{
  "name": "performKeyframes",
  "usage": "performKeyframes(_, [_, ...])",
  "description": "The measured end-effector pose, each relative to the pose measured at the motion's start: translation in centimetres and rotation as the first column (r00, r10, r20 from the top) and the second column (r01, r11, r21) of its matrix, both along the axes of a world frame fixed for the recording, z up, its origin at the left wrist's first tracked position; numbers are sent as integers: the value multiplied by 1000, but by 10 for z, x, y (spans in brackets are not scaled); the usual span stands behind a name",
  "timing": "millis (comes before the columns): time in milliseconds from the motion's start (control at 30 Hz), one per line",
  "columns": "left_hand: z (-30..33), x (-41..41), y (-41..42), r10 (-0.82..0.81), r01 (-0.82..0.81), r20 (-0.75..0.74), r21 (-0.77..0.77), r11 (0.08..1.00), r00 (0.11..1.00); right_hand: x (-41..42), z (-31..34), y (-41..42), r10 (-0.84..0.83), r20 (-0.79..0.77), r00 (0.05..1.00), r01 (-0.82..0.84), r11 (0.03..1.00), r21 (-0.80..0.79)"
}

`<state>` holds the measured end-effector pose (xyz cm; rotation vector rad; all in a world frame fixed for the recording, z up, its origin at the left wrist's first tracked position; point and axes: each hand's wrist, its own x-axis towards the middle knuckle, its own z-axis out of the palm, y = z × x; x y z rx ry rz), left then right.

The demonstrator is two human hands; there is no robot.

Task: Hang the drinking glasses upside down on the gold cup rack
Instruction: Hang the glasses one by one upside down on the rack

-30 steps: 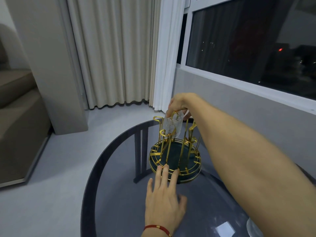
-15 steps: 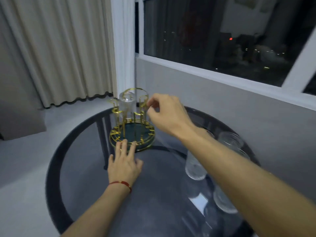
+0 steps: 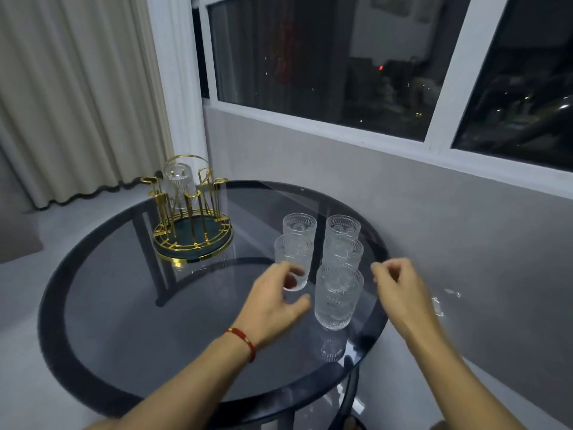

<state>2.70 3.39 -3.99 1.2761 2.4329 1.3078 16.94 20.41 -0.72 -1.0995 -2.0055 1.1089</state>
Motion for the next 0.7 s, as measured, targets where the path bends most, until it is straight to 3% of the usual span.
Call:
performKeyframes(100, [-9,24,22,-88,88,118,6,996,989,0,-14,6,176,4,984,-163,920,-357])
performKeyframes(167, [-14,33,33,-82,82,146,1,997,986,-1,-24,5,256,0,967,-232,872,-431])
performKeyframes(300, [-18,34,42,-42,35,165,49,998,985,-4,-31,3,285,31,958,-251,888,-385])
performKeyframes(433, [-9,29,35,7,-7,75,0,1000,997,-7,-22,-3,288,53,956,-251,900,-355])
performKeyframes(533, [5,16,11,44,-44,-6,-42,998,999,-11,-14,-18,359,2,933,-338,881,-330])
performKeyframes(700, [31,-26,-44,226,-229,52,65,971,973,-41,-8,-61,503,-133,854,-520,825,-223])
